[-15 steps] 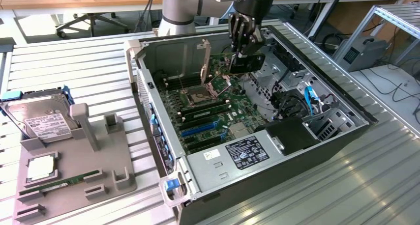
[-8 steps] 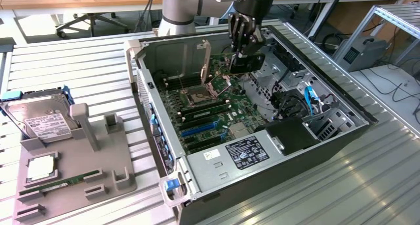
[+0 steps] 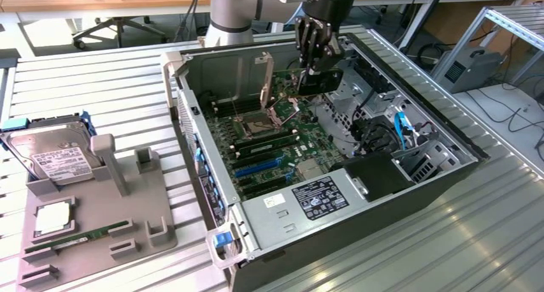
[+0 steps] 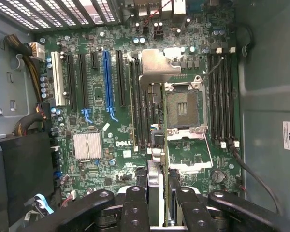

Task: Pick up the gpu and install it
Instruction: 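Insert the gpu into the slot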

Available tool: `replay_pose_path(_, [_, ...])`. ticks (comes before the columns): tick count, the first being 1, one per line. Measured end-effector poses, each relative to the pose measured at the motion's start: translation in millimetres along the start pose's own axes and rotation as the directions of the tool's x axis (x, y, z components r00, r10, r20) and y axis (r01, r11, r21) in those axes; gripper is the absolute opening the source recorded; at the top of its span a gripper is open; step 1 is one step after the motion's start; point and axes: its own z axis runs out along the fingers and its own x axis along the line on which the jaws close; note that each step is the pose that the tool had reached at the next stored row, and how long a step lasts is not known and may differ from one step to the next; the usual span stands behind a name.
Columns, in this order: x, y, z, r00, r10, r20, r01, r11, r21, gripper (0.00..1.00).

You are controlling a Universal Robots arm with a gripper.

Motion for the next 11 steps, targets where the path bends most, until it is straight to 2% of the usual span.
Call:
replay_pose_path(8, [0.0, 0.0, 0.0, 0.9999, -0.017, 0.0, 0.017, 0.9999, 0.001, 0.27])
replay_pose_path(10, [0.0, 0.1, 0.0, 0.9998, -0.018, 0.0043, 0.018, 0.9998, 0.0007, 0.27])
replay_pose_path(11, [0.1, 0.1, 0.0, 0.9998, -0.018, 0.0103, 0.018, 0.9998, 0.0004, 0.27])
